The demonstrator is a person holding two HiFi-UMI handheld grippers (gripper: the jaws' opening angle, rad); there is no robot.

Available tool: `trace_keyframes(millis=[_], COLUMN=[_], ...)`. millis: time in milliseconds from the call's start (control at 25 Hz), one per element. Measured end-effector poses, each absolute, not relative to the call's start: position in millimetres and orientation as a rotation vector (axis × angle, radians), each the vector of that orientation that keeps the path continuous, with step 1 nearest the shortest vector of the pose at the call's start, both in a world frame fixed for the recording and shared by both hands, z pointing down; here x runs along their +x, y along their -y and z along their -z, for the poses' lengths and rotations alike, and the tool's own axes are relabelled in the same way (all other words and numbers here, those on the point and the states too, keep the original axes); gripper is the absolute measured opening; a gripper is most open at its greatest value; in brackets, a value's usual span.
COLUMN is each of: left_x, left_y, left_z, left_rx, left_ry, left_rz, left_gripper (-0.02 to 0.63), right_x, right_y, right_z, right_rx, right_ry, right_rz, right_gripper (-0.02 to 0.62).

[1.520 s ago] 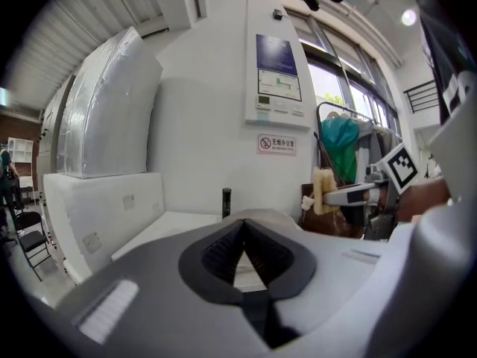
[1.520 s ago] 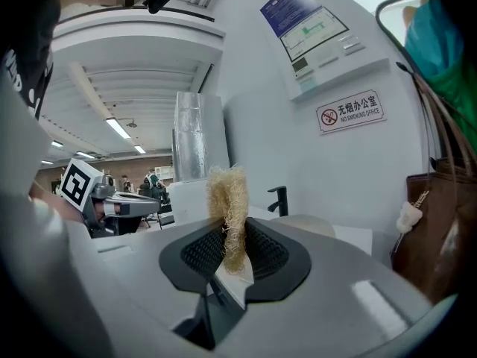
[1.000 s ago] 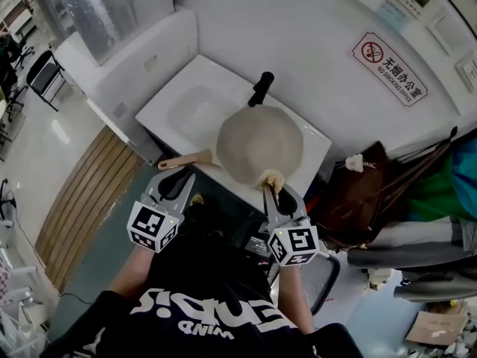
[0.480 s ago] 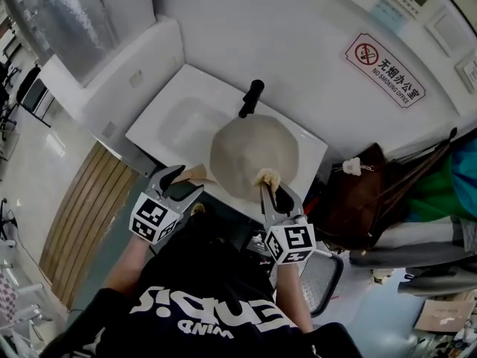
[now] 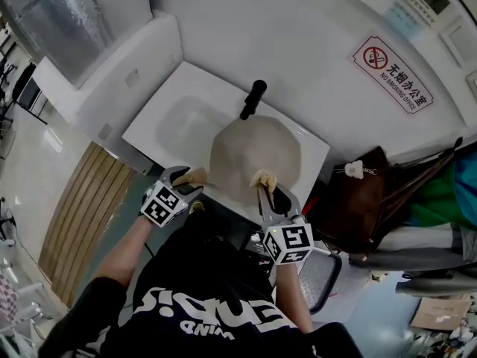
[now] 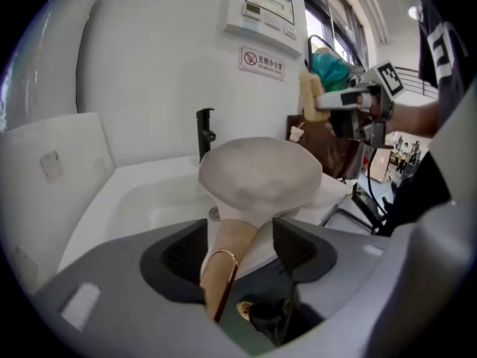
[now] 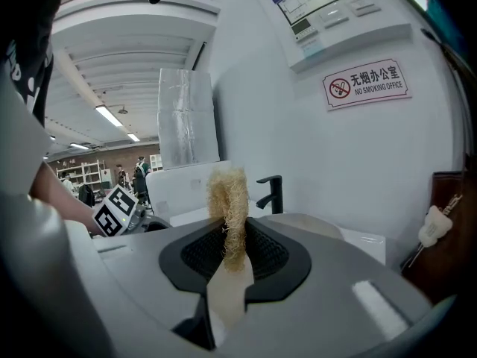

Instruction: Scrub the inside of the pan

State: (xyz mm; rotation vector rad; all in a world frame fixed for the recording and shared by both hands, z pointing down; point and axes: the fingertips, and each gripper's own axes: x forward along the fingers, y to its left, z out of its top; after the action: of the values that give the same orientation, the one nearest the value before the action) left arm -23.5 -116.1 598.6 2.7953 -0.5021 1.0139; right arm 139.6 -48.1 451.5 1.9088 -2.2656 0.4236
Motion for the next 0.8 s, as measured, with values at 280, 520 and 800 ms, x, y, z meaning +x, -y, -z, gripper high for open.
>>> trace_keyframes(millis=[280,520,800], left_x=[-13,-12,-13], left_y=[125,129,129], left_z=[-630,-644,-657], left_rx=[2.782,2.775,2.733], left_ry=[0.383,0.268,0.099], left_rz=[-1.162,-1.307,-1.465], left_gripper=[0.251,0.25,0.25], right_x=[135,134,135], right_y=[56,61,64], right_z=[-458,-460,-462], right_rx=[1.893,1.895,1.905], right_ry=[2.255,2.251,2.245], right_rz=[-0.441,-0.451,-0.458], right_gripper=[0.074,0.075,0.074])
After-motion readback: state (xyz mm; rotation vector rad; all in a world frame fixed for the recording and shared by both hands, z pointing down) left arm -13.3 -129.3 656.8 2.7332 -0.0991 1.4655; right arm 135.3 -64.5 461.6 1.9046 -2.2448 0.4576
